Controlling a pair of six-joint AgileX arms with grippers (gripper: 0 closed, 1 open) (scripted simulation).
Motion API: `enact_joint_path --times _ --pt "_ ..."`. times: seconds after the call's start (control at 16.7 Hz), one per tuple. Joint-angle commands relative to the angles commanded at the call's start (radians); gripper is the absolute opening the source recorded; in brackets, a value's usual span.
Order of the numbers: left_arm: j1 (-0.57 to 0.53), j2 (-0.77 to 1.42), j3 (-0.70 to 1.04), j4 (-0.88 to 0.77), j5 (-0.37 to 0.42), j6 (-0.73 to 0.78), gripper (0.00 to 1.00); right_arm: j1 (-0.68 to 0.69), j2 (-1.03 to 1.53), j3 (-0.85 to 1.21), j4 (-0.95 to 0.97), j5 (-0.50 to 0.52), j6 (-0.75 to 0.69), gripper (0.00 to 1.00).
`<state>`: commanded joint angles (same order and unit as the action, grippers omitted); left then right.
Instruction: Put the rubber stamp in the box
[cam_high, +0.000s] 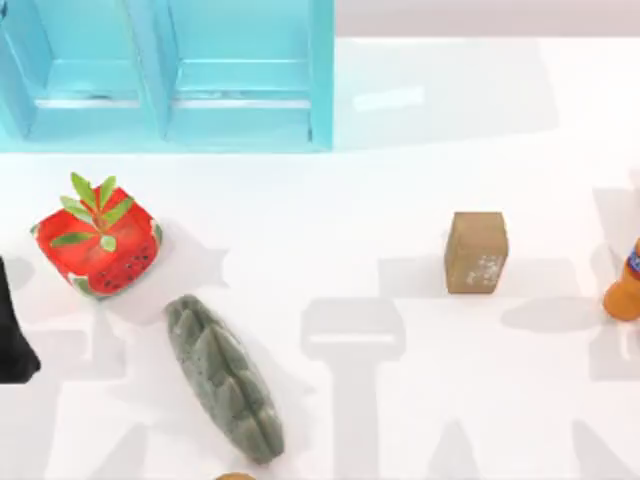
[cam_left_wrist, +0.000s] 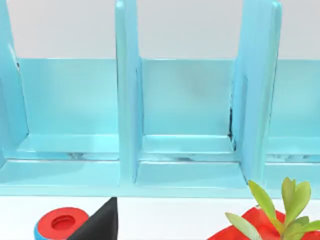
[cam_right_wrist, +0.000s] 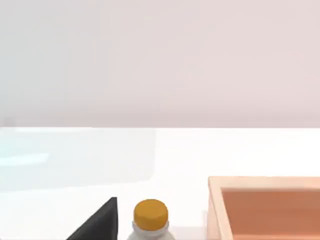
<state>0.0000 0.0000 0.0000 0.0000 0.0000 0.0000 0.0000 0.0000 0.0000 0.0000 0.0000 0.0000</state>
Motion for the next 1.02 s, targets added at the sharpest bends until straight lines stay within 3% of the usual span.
enact_joint_path --times 0.24,0.48,1.02 --pt "0.0 0.0 0.0 0.0 0.0 0.0 1.0 0.0 0.03 0.021 -0.028 0.0 0.006 1.0" --pt "0.0 0.0 0.0 0.0 0.0 0.0 1.0 0.0 0.21 0.177 -0.178 0.004 0.04 1.0" --pt "0.0 0.0 0.0 0.0 0.0 0.0 1.0 0.075 0.967 0.988 -0.702 0.004 0.21 1.0"
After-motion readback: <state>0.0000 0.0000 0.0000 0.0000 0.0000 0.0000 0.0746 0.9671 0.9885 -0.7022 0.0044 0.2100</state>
